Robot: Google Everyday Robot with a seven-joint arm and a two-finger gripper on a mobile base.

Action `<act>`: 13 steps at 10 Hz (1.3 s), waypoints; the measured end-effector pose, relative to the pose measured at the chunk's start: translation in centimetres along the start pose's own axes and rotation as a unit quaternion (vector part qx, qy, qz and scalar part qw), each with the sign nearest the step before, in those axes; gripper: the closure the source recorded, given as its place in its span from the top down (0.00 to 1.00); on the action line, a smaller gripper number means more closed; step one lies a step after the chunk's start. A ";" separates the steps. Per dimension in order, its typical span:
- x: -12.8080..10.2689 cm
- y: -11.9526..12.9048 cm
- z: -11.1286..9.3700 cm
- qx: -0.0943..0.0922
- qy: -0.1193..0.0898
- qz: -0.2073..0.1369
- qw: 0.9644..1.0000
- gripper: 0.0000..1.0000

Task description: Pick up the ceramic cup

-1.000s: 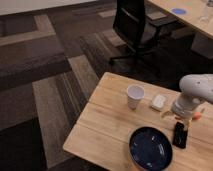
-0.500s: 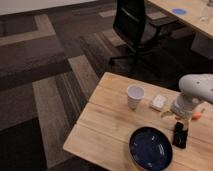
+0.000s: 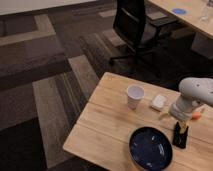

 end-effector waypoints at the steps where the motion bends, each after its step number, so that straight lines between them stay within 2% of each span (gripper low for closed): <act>1: -1.1 -1.6 0.0 0.009 -0.012 0.006 1.000 0.65; 2: -1.5 -2.2 0.1 0.007 -0.016 0.008 1.000 0.65; 4: -1.2 -3.3 0.7 -0.005 -0.010 -0.004 1.000 0.65; 5: -0.5 -3.1 1.3 -0.015 0.001 -0.027 1.000 0.65; 7: -0.1 -3.5 1.9 -0.018 0.004 -0.045 0.999 0.65; 10: -0.5 -4.3 1.8 -0.013 -0.005 -0.061 0.998 0.65; 13: -0.9 -4.2 2.9 -0.025 -0.013 -0.086 0.996 0.65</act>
